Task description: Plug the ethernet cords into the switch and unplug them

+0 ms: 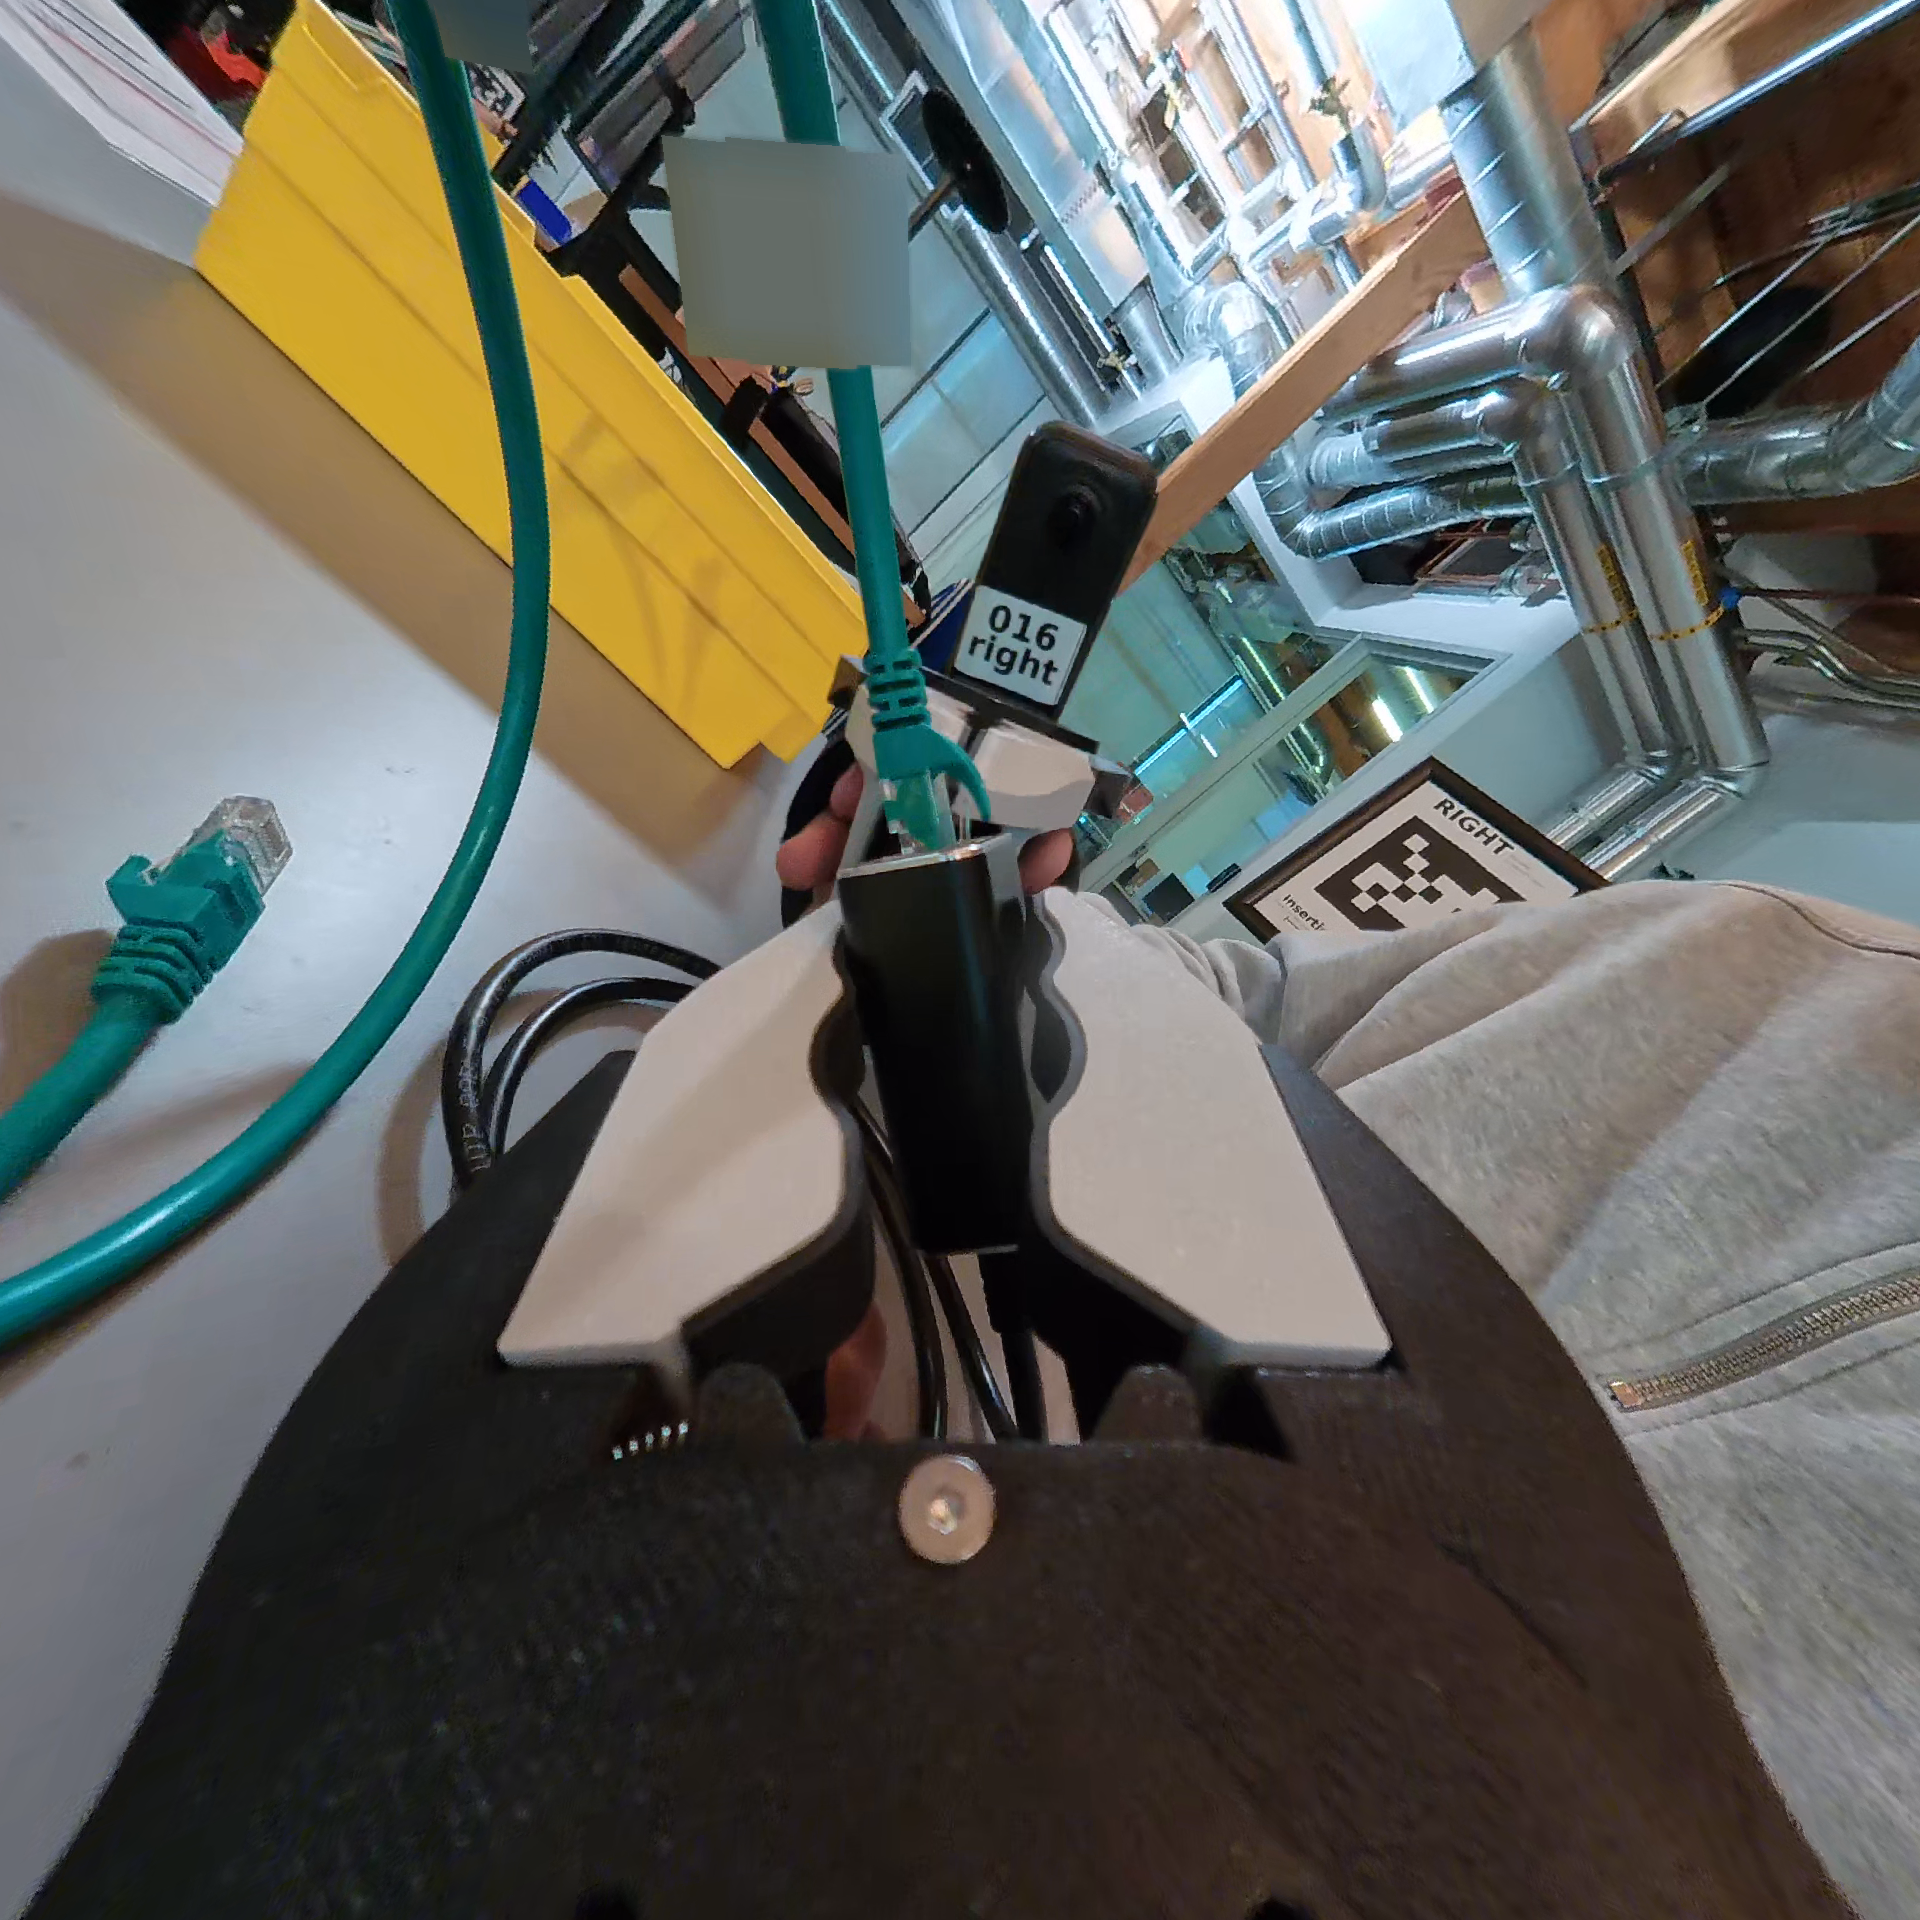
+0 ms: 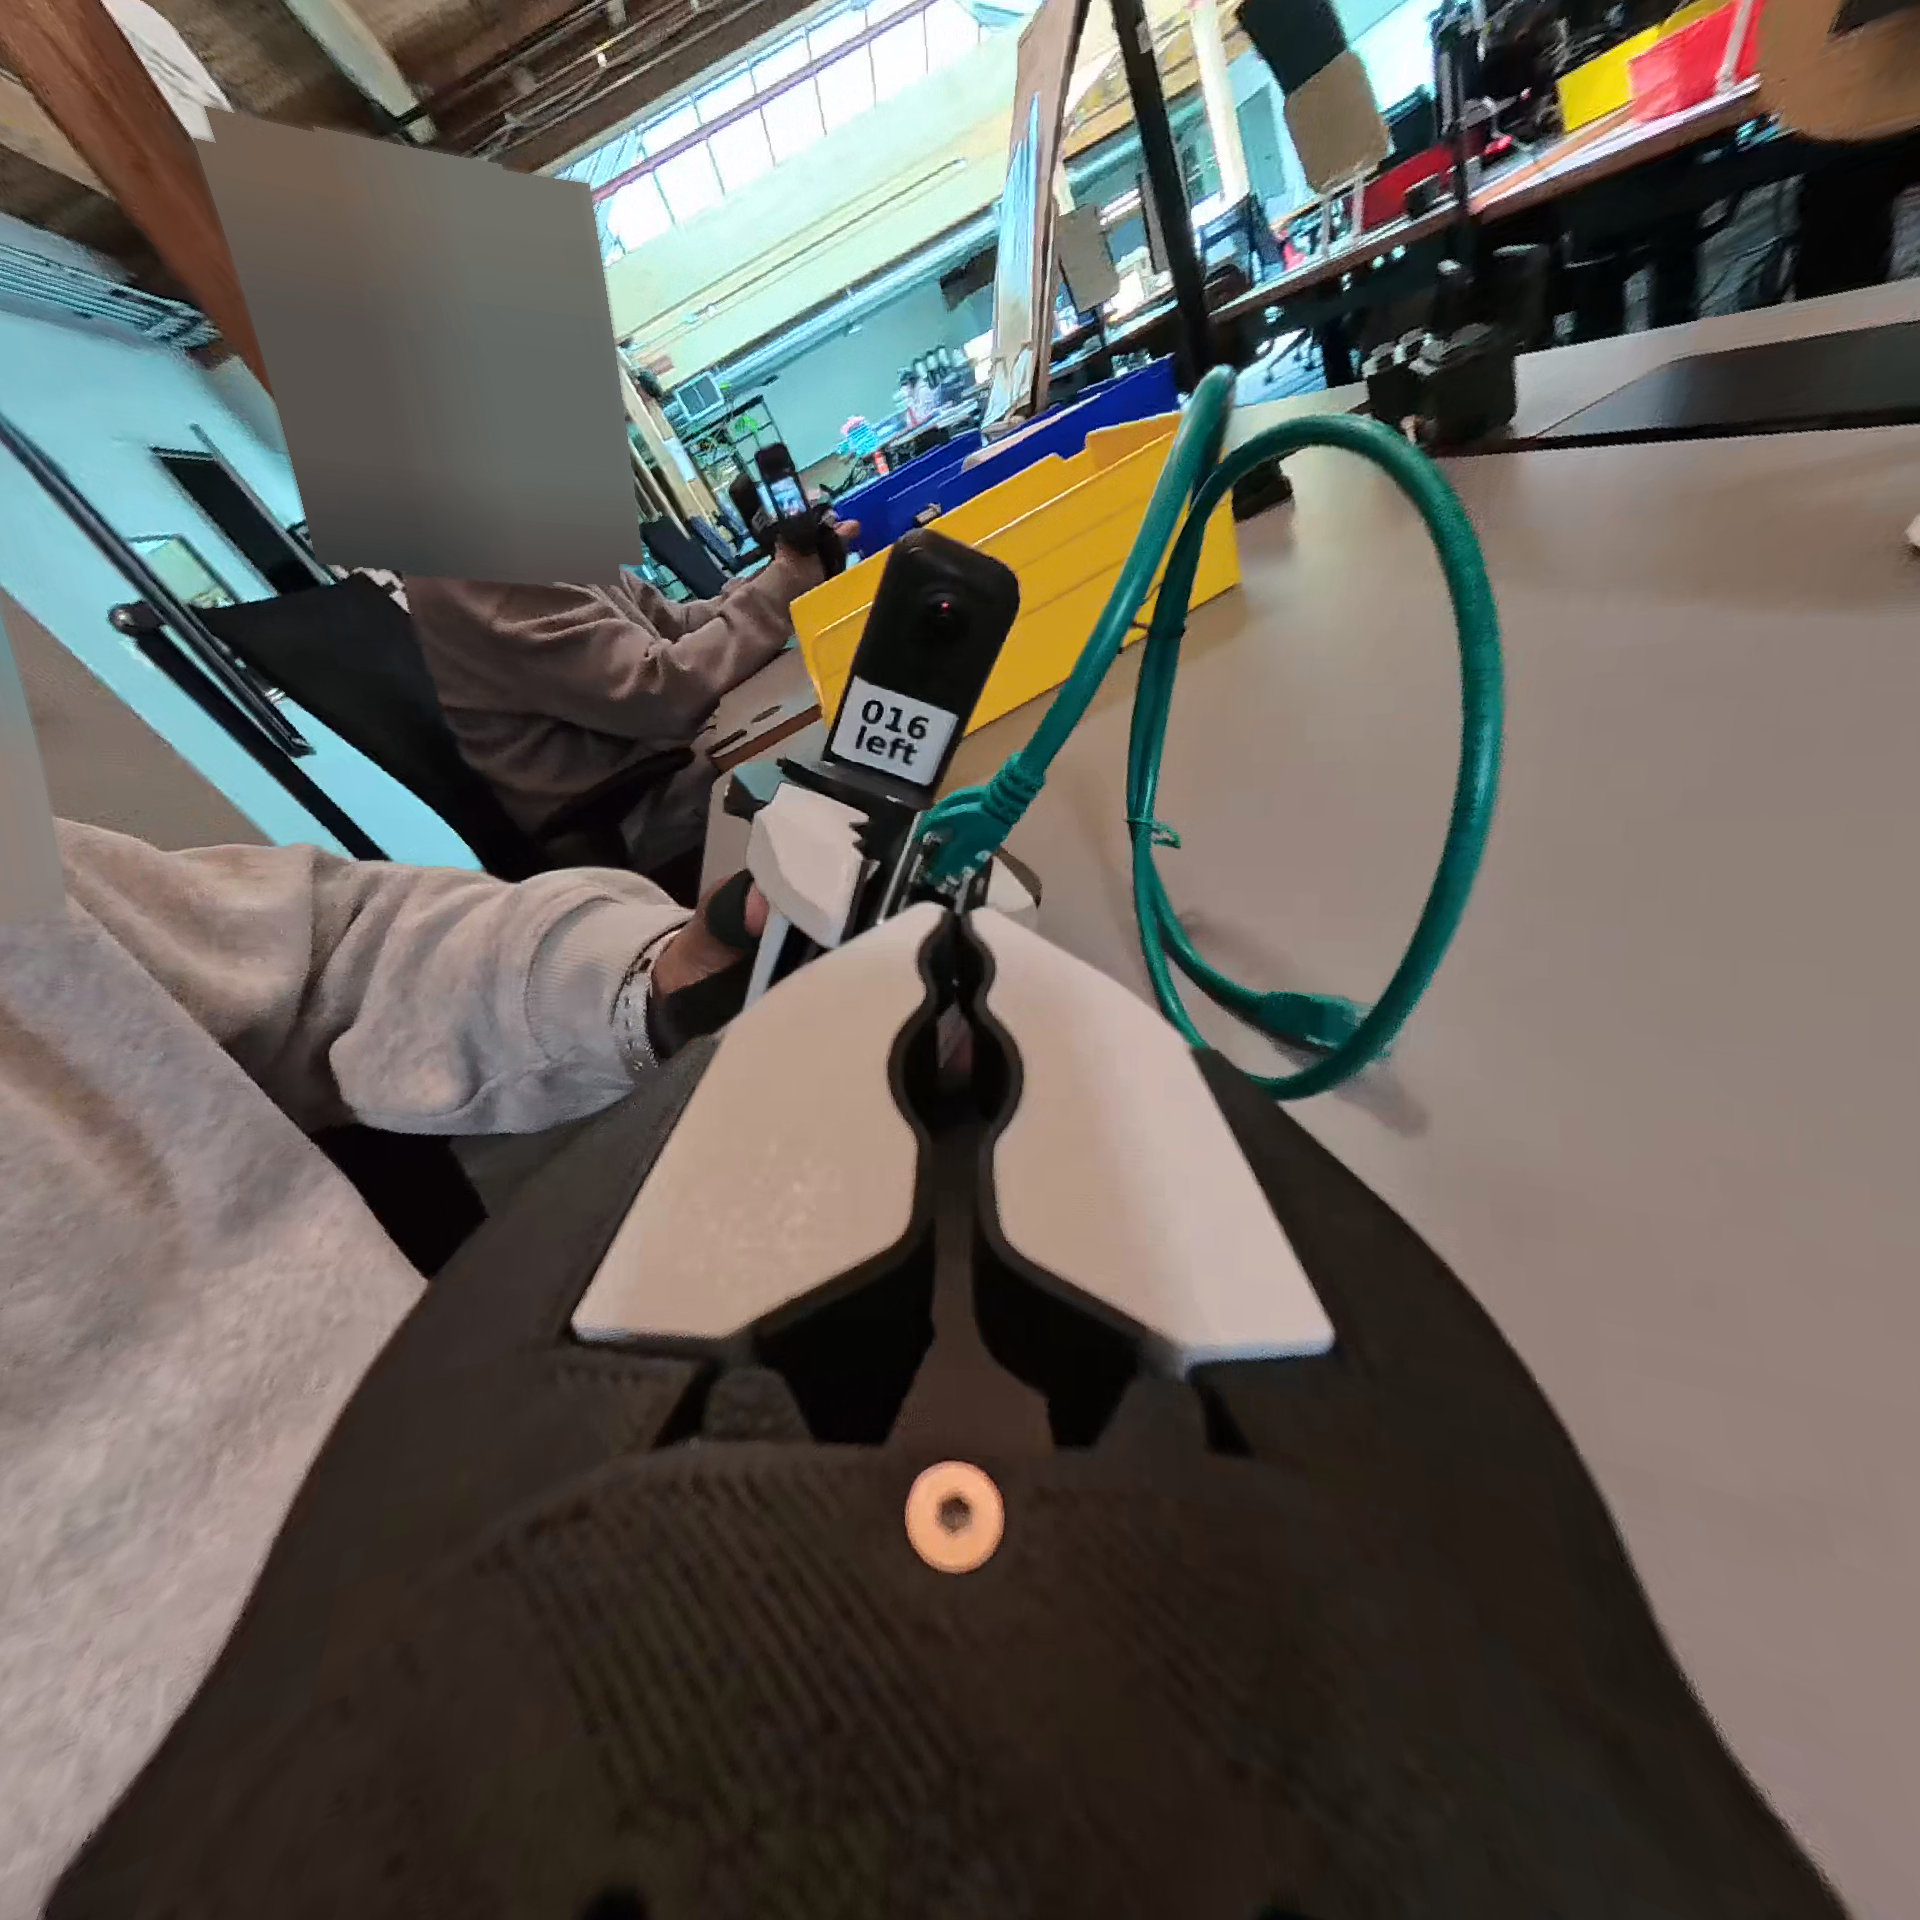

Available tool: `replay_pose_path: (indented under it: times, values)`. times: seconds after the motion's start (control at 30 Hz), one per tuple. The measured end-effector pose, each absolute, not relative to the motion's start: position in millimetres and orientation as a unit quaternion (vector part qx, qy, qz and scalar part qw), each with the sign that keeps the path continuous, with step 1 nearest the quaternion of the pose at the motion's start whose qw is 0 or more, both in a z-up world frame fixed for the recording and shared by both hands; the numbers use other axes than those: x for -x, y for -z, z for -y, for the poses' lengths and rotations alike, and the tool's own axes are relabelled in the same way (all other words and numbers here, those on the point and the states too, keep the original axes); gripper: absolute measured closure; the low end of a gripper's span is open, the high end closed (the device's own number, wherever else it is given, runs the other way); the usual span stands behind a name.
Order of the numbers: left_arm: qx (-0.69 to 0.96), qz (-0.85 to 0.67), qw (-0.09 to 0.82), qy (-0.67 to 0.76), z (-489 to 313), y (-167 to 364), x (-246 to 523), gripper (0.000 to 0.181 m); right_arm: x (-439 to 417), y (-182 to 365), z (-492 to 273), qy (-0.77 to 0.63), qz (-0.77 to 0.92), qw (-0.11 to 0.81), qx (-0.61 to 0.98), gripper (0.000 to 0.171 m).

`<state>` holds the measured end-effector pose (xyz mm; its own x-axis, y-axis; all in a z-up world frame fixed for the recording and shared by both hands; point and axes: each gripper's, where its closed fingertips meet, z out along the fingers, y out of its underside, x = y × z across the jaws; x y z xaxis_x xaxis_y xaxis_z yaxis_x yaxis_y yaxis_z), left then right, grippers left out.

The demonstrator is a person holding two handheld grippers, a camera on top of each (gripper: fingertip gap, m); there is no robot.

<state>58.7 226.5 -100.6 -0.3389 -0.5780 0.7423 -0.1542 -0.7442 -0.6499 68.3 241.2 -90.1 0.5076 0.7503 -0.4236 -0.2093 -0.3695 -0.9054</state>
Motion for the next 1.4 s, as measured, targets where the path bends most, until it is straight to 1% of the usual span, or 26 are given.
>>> replay_pose_path:
  times: [0.03,0.13,0.23,0.4,0.57,0.77,1.13,1.23,1.4]
  values:
    - [0.557,-0.327,0.141,0.75,-227.0,100.4,-58.5,0.154,-66.2,91.0,-244.1,-0.455,0.2,0.527,0.689,0.168]
    - [0.557,-0.326,0.138,0.751,-226.9,100.7,-58.1,0.154,-61.8,89.6,-251.0,-0.458,0.209,0.536,0.678,0.15]
    - [0.558,-0.327,0.136,0.751,-226.4,101.1,-58.4,0.154,-60.2,90.2,-252.2,-0.47,0.205,0.529,0.677,0.148]
    - [0.557,-0.322,0.132,0.754,-227.7,100.9,-57.8,0.154,-57.0,90.5,-247.1,-0.499,0.192,0.509,0.674,0.132]
    - [0.556,-0.312,0.129,0.76,-230.9,100.0,-56.4,0.155,-50.2,90.8,-240.9,-0.498,0.209,0.507,0.672,0.121]
    - [0.555,-0.31,0.127,0.761,-231.2,99.9,-56.1,0.155,-47.2,90.4,-238.5,-0.5,0.212,0.506,0.67,0.115]
    - [0.555,-0.297,0.126,0.767,-235.2,98.8,-55.2,0.155,-44.4,92.5,-236.0,-0.495,0.214,0.504,0.675,0.11]
    - [0.554,-0.29,0.126,0.77,-237.2,98.1,-54.4,0.155,-42.1,96.5,-235.9,-0.495,0.214,0.492,0.683,0.106]
    - [0.553,-0.283,0.127,0.773,-239.5,97.2,-53.5,0.155,-39.5,100.9,-235.8,-0.499,0.211,0.476,0.693,0.104]
